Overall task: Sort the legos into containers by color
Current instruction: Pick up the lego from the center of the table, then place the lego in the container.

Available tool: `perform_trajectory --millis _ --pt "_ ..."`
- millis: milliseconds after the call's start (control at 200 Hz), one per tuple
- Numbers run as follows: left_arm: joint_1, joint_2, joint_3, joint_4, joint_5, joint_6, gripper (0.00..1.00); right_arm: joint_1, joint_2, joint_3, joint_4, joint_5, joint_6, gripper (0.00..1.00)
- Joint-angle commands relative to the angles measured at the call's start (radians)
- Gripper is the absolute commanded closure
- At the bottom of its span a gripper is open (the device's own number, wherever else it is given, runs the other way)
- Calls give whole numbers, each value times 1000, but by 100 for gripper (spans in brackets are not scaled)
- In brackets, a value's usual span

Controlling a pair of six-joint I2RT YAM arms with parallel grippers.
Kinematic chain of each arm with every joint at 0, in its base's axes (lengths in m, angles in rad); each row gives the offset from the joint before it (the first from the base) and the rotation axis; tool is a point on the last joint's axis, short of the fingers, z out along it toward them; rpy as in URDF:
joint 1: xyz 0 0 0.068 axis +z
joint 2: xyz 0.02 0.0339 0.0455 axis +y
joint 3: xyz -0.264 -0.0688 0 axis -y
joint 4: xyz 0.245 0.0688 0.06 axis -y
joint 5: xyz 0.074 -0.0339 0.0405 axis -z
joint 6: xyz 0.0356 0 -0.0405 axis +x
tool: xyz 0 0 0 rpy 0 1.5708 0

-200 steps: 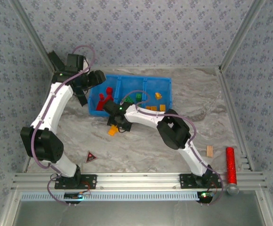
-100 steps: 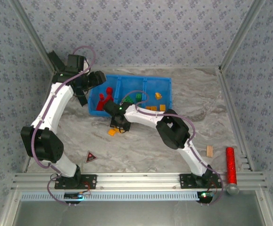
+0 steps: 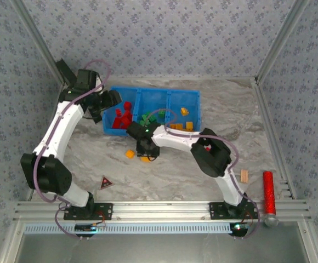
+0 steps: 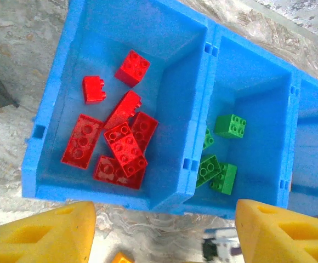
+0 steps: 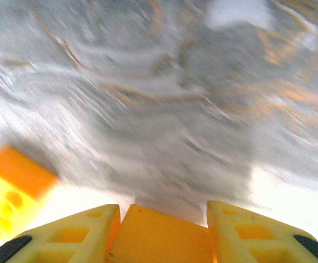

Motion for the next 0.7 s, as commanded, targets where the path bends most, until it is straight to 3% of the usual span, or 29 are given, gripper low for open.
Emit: perform_trajectory --millis 0,165,345,440,545,695 --pt "-3 -79 -31 -53 -14 26 32 -28 -189 -50 -84 27 -123 75" --pt "-128 -136 -91 -79 -64 18 32 -121 -390 -81 -152 108 -262 75" --pt "-367 -196 -224 -19 -126 -34 32 -281 -509 -125 -66 258 -408 74" --pt "-497 -254 -324 40 -227 -122 32 -345 -484 -128 18 308 -474 75" --pt "-608 -326 -460 187 -240 -261 30 -400 -405 -124 136 297 -533 75" --pt "-753 -281 -471 197 -315 -383 29 -420 -257 -78 227 317 -569 75"
